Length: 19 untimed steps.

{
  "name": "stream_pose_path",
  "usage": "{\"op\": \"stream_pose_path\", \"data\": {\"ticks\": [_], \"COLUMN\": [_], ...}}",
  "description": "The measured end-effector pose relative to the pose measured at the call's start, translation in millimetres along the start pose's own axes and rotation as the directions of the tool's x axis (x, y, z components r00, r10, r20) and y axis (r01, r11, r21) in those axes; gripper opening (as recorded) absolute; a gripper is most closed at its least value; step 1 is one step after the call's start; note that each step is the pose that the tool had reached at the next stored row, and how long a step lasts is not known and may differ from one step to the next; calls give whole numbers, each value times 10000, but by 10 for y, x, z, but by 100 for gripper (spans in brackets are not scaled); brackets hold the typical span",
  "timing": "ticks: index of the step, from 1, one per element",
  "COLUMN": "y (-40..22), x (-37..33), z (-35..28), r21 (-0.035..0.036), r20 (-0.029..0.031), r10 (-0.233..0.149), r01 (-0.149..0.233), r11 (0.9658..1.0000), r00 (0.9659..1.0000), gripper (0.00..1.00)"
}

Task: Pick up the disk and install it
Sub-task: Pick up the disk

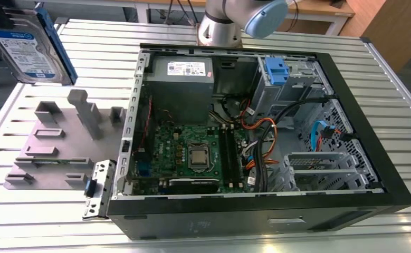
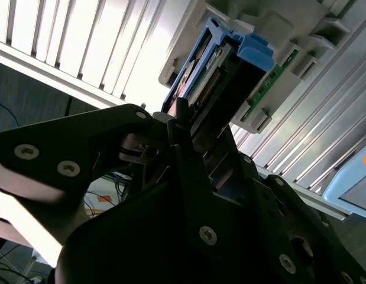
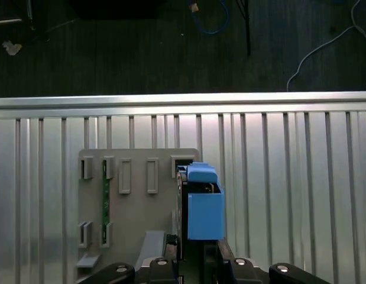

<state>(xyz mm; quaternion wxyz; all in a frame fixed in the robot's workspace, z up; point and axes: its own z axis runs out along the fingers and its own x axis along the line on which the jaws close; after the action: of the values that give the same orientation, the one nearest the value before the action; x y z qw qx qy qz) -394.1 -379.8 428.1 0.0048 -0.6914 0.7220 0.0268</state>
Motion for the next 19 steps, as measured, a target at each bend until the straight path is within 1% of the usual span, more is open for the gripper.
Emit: {"op": "stream_pose_path", "data": {"ticks": [8,12,13,14,19], "y": [9,13,13,13,13], "x": [-12,-17,-18,-18,-18], "z": [-268,-388,-407,-412,-415], "r21": [0,0,-1,0,1], "r20": [0,0,-1,0,0], "r10": [0,0,0,0,0], "r01": [0,0,0,0,0], "r11": [10000,10000,10000,10000,10000], "r00": [10000,10000,10000,10000,10000], "gripper": [35,35,35,35,35]}}
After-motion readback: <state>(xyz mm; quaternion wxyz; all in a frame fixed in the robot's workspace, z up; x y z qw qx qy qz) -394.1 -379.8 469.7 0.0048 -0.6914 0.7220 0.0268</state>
